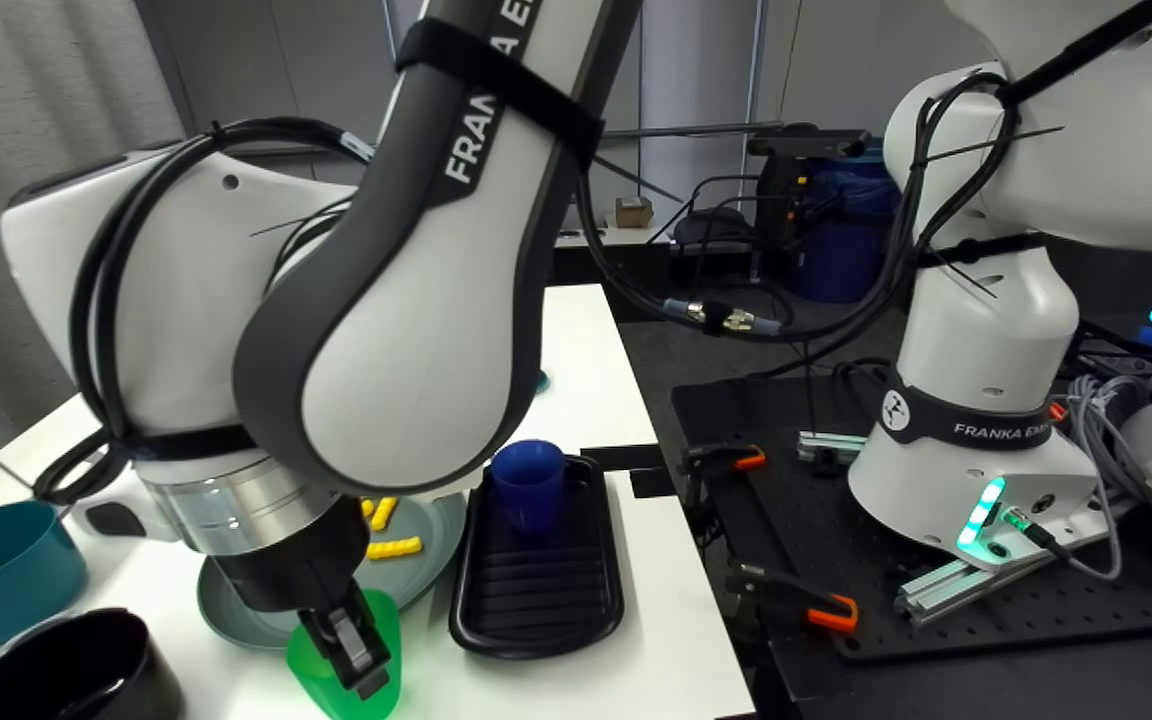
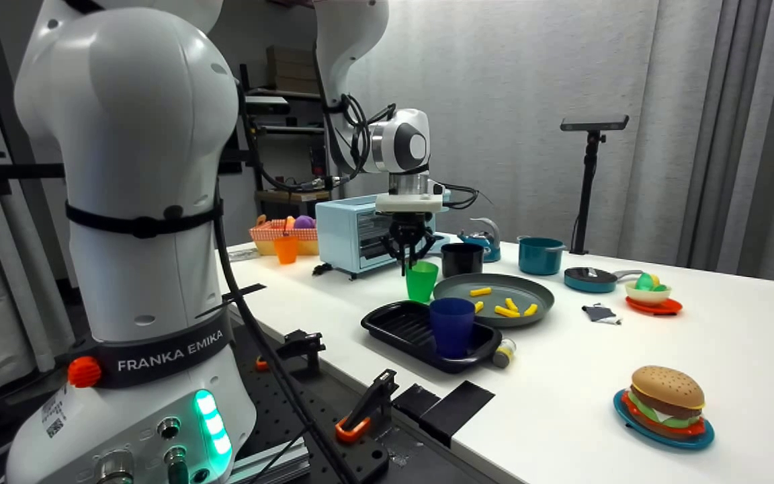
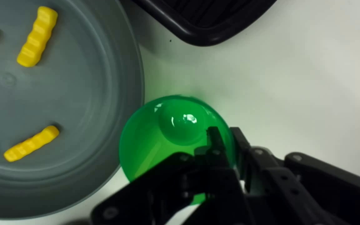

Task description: Pick up the green cup from the table and pour its contents in the grey plate.

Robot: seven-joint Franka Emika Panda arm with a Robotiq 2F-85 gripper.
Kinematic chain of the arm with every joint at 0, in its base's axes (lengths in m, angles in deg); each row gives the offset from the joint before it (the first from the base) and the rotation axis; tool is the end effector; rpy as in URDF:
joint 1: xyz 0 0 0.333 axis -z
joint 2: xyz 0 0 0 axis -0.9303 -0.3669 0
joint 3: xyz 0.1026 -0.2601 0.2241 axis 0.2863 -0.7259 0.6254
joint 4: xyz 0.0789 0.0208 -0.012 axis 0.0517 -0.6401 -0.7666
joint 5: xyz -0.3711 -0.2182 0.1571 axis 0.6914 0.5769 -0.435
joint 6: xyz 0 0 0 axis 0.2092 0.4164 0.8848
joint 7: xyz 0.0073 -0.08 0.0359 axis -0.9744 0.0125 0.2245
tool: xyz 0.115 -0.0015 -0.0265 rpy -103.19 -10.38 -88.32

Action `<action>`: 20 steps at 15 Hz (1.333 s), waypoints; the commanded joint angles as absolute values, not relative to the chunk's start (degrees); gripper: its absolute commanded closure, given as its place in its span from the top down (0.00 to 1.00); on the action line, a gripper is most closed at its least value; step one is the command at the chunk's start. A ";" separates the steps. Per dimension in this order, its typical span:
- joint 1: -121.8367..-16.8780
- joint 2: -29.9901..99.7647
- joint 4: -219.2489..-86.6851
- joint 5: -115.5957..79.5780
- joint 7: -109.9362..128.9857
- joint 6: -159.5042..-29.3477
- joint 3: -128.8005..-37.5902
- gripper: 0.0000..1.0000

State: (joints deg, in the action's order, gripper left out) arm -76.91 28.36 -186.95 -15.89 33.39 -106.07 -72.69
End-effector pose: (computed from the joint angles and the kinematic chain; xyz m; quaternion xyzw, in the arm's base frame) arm 0.5767 0.1572 0.1636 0.9450 0.3261 -0.0256 0.0003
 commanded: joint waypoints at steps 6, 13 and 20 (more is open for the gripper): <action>-76.64 28.09 -186.09 -13.57 31.68 -105.76 -72.19 0.82; -76.41 32.90 -188.85 -14.73 31.90 -105.35 -70.98 1.00; -75.68 42.37 -193.37 -16.07 30.56 -106.64 -71.04 1.00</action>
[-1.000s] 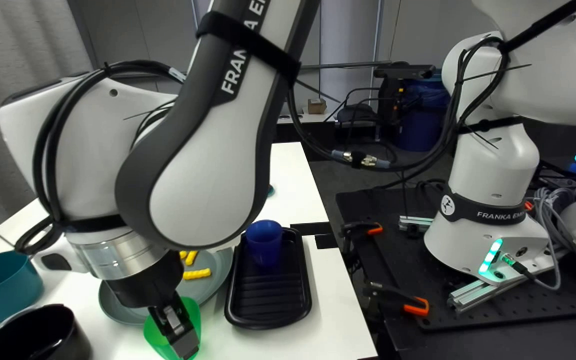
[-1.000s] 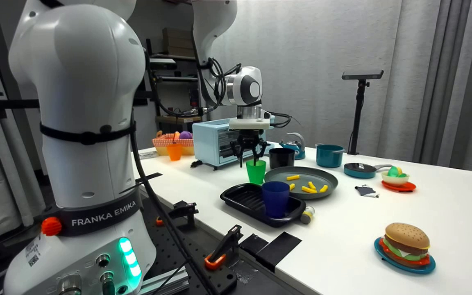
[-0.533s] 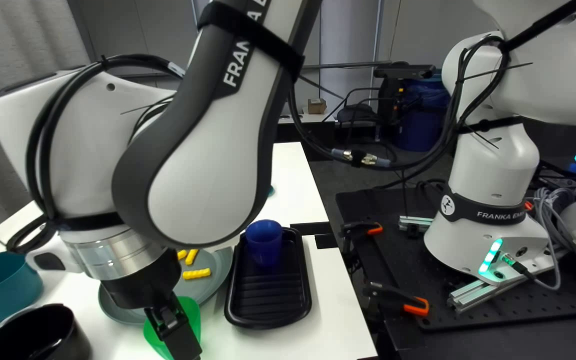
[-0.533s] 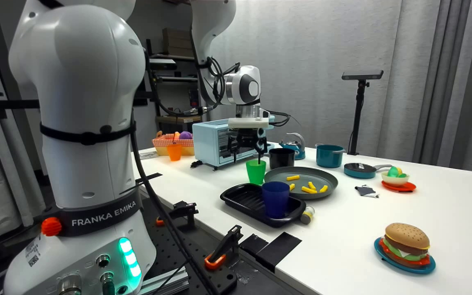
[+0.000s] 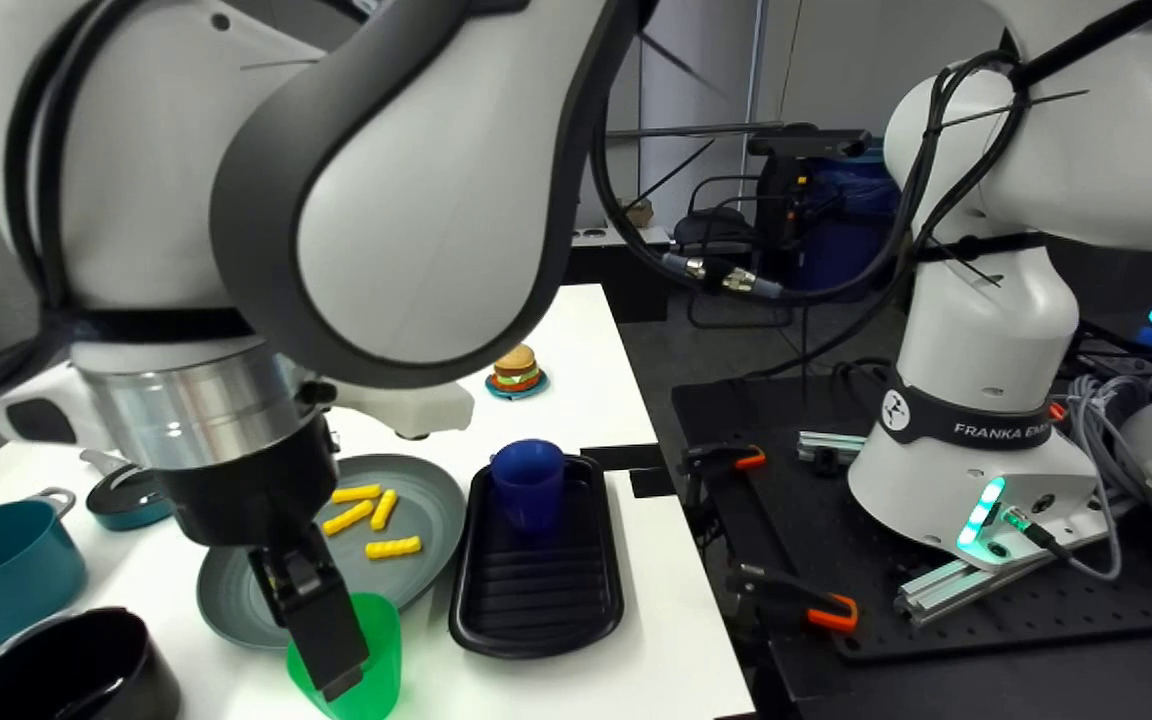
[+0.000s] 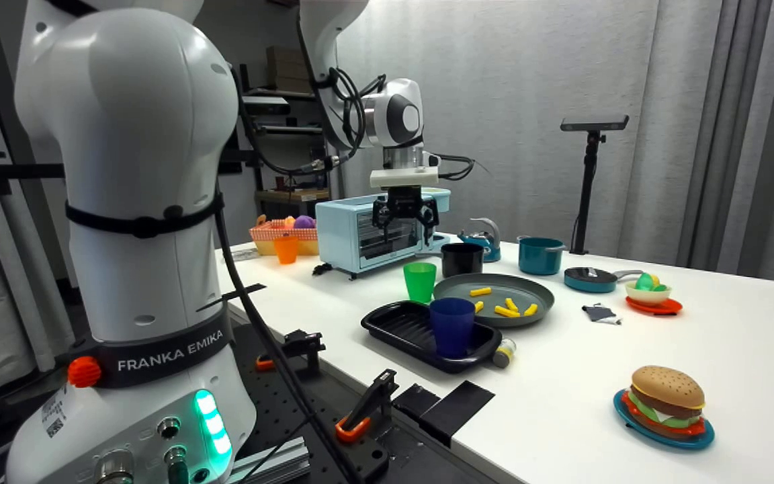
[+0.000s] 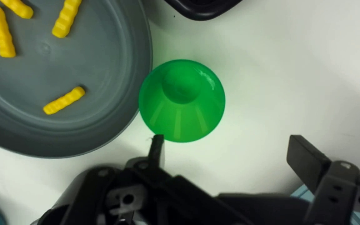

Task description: Pick up the green cup from the table and pour its contents in the grey plate.

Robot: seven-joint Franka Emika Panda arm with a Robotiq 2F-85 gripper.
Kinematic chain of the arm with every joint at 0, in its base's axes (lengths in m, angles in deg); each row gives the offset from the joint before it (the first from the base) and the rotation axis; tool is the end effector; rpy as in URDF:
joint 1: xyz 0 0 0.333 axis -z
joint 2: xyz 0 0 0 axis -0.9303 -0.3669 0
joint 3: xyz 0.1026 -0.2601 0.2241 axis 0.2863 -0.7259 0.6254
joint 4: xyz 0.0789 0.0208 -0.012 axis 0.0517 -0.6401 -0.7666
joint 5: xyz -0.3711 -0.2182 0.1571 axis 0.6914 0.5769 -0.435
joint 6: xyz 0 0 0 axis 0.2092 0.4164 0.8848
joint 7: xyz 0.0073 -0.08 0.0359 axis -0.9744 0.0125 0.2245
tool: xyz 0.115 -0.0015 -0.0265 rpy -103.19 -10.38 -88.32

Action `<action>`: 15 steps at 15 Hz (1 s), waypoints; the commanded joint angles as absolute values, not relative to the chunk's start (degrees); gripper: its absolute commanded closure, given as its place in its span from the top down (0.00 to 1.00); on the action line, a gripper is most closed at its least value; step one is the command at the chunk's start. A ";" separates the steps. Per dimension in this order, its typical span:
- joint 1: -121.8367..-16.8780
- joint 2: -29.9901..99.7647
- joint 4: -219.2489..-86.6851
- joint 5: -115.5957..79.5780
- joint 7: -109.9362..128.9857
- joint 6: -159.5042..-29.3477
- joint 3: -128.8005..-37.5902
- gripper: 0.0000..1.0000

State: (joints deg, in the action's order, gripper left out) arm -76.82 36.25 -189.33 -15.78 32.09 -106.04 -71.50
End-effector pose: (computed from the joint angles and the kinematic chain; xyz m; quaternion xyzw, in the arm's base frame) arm 0.5740 0.1671 0.2290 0.9453 0.3252 0.0218 0.0088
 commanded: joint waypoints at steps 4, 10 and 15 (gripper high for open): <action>-74.59 48.26 -196.00 -18.37 30.01 -107.59 -71.62 1.00; -72.38 54.83 -199.03 -23.37 30.26 -108.82 -74.67 1.00; -70.58 58.74 -201.59 -27.03 30.14 -111.12 -78.40 1.00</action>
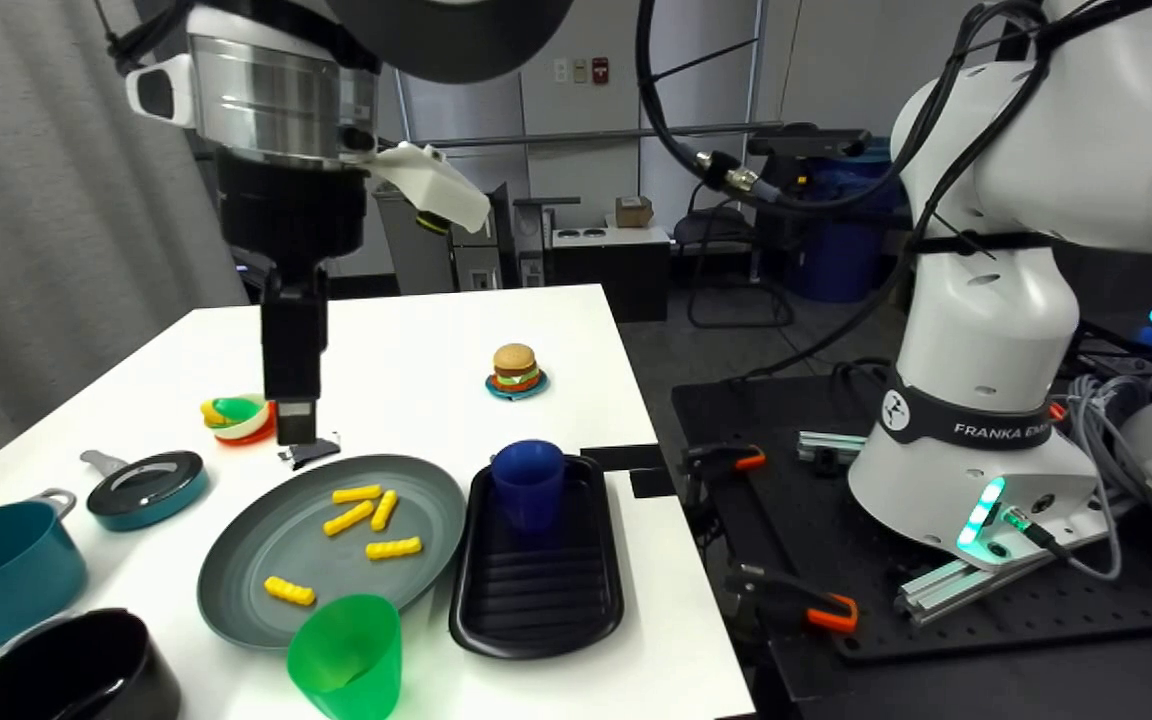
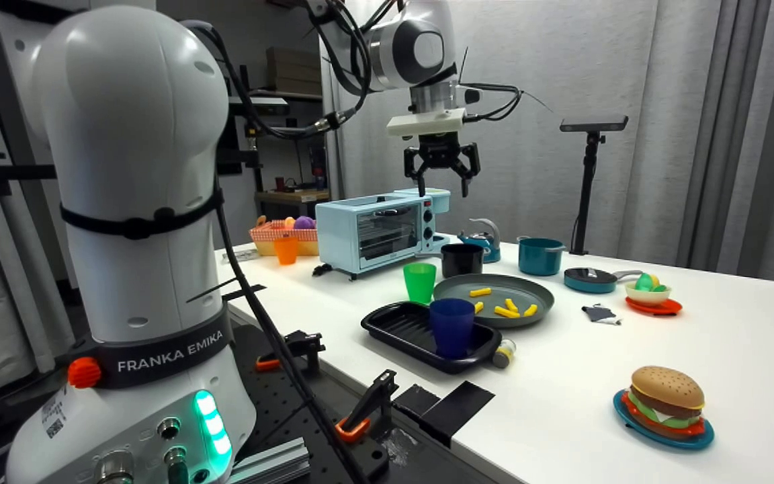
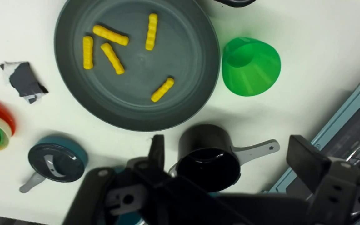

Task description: Pick up the green cup from the table and pour its contents in the grey plate.

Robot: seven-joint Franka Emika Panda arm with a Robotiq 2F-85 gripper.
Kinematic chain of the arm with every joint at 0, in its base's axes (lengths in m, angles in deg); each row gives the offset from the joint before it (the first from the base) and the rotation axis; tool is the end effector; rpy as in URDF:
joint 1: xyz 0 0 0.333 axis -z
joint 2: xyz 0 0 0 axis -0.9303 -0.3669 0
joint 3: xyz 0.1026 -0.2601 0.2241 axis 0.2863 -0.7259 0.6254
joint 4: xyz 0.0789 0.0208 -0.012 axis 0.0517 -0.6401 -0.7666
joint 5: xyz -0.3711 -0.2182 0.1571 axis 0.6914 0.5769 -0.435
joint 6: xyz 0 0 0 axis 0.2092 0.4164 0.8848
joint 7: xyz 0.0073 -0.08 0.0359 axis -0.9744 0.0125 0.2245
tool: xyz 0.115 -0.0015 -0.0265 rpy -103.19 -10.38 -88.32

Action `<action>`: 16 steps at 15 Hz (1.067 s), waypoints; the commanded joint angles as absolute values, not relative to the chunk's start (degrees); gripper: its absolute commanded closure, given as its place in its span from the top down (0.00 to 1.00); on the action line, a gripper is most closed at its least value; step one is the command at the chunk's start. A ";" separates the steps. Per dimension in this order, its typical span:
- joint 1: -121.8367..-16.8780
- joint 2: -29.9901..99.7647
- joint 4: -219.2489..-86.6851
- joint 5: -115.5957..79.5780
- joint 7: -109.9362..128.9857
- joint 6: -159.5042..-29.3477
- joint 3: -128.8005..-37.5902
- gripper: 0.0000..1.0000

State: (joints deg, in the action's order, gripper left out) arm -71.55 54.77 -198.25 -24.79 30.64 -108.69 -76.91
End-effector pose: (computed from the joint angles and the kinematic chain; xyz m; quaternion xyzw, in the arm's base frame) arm 0.5533 0.0513 0.3477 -0.9783 -0.1627 -0.1280 0.0073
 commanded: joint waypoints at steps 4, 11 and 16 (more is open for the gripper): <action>-69.55 61.33 -203.49 -26.77 28.71 -112.83 -80.62 1.00; -69.62 60.78 -202.66 -25.56 27.95 -111.61 -81.59 1.00; -69.63 60.96 -202.87 -25.56 27.85 -111.62 -81.60 1.00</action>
